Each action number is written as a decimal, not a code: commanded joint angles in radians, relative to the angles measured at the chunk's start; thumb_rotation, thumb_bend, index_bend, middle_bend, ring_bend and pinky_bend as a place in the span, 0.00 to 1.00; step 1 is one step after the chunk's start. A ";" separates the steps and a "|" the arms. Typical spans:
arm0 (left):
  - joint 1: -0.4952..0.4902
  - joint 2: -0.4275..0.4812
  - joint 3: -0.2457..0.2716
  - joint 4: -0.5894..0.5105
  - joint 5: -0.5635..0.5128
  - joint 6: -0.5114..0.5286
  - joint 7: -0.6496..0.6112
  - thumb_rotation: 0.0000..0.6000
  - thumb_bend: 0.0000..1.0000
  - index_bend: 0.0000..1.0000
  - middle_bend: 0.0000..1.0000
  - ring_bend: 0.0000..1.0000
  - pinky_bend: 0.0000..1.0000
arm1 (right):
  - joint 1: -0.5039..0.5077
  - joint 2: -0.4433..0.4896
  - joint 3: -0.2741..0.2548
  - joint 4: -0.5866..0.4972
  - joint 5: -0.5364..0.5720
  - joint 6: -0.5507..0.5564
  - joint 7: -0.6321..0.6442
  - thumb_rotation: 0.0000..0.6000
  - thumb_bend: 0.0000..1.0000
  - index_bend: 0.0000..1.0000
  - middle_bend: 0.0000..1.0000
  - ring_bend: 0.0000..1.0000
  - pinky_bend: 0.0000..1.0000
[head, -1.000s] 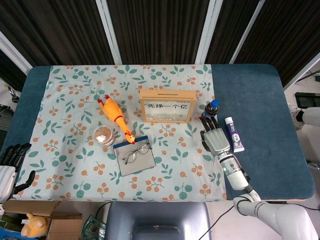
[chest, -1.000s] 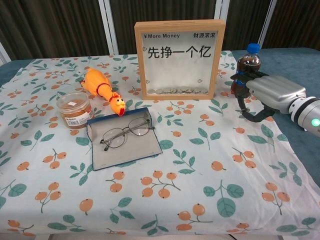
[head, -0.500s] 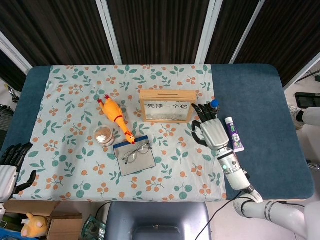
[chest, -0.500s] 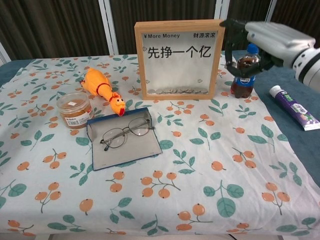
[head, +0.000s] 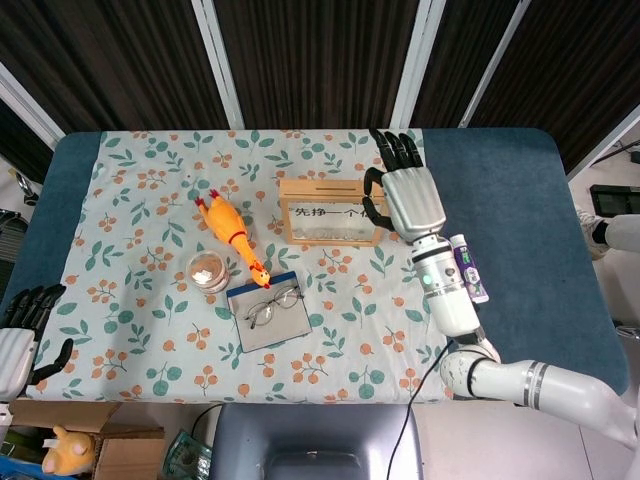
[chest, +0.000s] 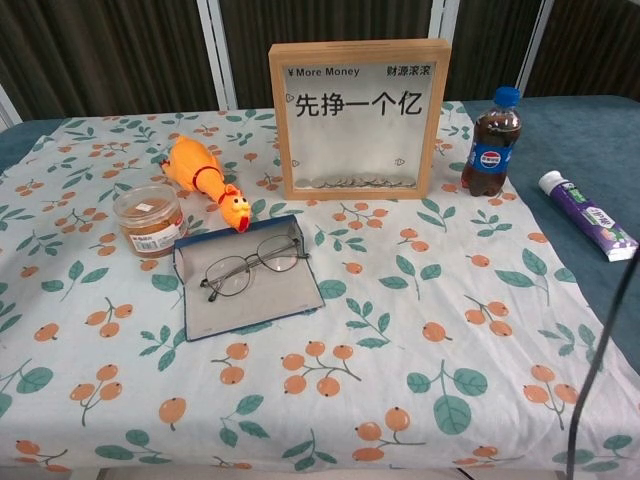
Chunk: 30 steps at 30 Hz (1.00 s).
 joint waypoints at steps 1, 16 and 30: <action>-0.002 0.000 -0.001 0.001 -0.003 -0.004 -0.001 1.00 0.44 0.00 0.08 0.01 0.02 | 0.136 -0.047 0.054 0.052 0.157 0.008 -0.162 1.00 0.56 0.70 0.14 0.00 0.00; 0.001 0.006 0.000 0.010 -0.004 -0.004 -0.023 1.00 0.45 0.00 0.08 0.01 0.02 | 0.314 -0.132 -0.003 0.233 0.447 0.039 -0.424 1.00 0.56 0.69 0.14 0.00 0.00; -0.002 0.003 -0.001 0.009 -0.006 -0.008 -0.014 1.00 0.45 0.00 0.08 0.01 0.02 | 0.330 -0.104 -0.065 0.257 0.568 -0.011 -0.458 1.00 0.56 0.69 0.14 0.00 0.00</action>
